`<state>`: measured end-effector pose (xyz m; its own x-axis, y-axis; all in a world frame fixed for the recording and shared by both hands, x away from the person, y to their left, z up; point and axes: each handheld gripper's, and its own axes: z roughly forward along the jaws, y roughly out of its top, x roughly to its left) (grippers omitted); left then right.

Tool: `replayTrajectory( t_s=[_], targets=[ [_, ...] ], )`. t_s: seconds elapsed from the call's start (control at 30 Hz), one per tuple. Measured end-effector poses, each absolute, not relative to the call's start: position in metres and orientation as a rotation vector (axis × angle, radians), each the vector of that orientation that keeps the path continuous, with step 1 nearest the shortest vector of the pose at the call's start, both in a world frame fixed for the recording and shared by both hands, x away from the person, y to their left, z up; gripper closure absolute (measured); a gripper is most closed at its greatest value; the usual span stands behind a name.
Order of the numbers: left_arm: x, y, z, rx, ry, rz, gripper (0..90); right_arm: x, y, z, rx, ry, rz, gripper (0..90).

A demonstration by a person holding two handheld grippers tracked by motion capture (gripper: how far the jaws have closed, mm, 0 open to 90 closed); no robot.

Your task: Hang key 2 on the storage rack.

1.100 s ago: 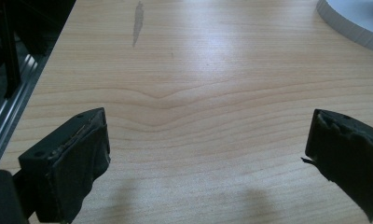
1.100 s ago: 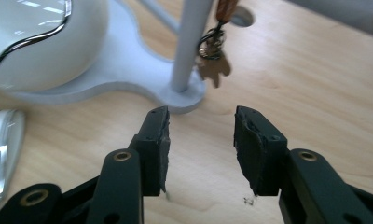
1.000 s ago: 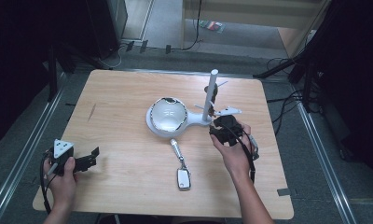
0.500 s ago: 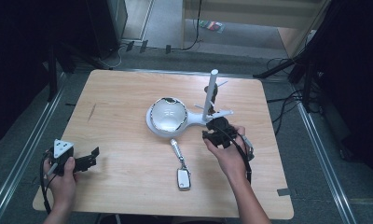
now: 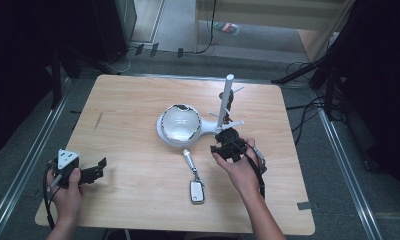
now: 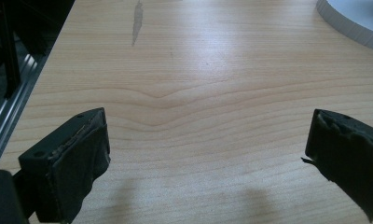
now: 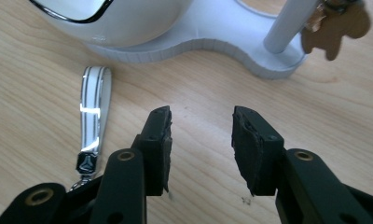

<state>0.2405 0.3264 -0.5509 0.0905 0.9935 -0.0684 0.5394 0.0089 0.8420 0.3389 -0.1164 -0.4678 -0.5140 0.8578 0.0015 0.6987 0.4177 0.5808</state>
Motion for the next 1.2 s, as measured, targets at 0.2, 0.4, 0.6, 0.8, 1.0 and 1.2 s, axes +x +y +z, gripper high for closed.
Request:
replayTrajectory(
  t_s=[0.2,0.4,0.6,0.8,1.0,1.2],
  targets=[
    [0.241,0.326,-0.551,1.626,1.542,0.773,0.0,0.337,-0.112,-0.473,1.385,2.409,0.771,60.1],
    [0.241,0.326,-0.551,1.627,1.542,0.772,0.0,0.336,-0.106,-0.477,1.383,2.441,0.775,61.1],
    [0.241,0.326,-0.551,1.626,1.542,0.771,0.0,0.335,-0.095,-0.484,1.346,2.499,0.749,61.3],
    [0.241,0.327,-0.551,1.626,1.542,0.770,0.0,0.334,-0.086,-0.491,1.329,2.538,0.732,61.5],
    [0.241,0.327,-0.551,1.627,1.541,0.771,0.0,0.335,-0.078,-0.496,1.324,2.573,0.727,61.1],
    [0.241,0.327,-0.551,1.627,1.541,0.769,0.0,0.335,-0.069,-0.501,1.307,2.606,0.714,60.9]
  ],
)
